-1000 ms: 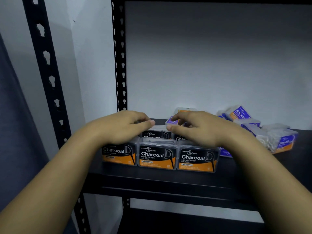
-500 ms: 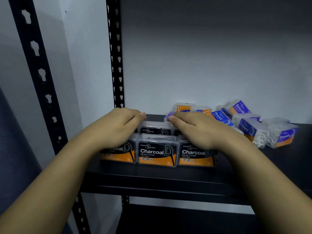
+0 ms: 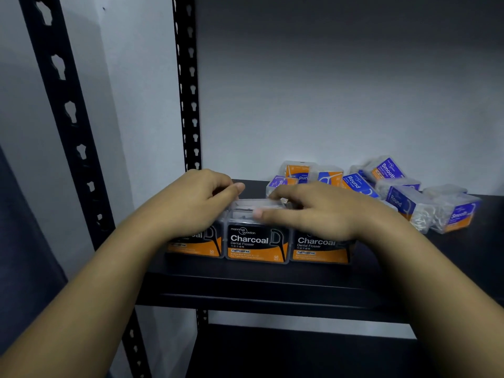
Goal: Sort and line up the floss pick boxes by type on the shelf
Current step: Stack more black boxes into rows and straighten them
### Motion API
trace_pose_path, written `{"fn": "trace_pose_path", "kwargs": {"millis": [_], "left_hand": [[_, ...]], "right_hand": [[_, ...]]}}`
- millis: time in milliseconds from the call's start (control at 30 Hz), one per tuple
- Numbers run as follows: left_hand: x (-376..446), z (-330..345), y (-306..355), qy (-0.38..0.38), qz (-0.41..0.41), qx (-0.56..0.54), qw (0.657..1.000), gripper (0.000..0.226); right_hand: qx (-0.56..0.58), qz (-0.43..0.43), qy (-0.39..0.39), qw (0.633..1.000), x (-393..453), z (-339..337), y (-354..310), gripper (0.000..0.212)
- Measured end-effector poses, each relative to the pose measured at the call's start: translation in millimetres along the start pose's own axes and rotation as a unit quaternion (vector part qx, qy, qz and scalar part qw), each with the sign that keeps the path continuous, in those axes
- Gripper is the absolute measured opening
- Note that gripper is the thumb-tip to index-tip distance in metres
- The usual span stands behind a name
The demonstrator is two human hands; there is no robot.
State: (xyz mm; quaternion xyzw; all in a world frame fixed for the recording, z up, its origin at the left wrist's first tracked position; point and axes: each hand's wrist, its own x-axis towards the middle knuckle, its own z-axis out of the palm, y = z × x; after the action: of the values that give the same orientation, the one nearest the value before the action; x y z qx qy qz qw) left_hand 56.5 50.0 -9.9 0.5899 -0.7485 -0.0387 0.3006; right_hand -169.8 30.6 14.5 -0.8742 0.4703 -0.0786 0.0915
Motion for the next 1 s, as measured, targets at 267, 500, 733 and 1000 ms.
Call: {"fn": "trace_pose_path", "kwargs": {"millis": [267,500,733,1000], "left_hand": [[1.3,0.4,3.1,0.001,-0.03,0.035,0.999,0.045],[-4.9,-3.1,3.1,-0.006,-0.02,0.05,0.999,0.035],[-16.6,-7.9,3.6,0.001,-0.015,0.043,0.999,0.033],[-20.3,-10.6,6.7,-0.002,-0.033,0.047,0.998,0.038]], "right_hand": [[-0.004,-0.03,0.026,0.999,2.2,4.8,3.2,0.066],[0.025,-0.04,0.024,0.999,2.7,6.5,3.6,0.065],[0.037,-0.045,0.016,0.998,2.3,6.5,-0.4,0.062],[0.022,-0.046,0.009,0.999,0.2,7.8,-10.3,0.071]]}}
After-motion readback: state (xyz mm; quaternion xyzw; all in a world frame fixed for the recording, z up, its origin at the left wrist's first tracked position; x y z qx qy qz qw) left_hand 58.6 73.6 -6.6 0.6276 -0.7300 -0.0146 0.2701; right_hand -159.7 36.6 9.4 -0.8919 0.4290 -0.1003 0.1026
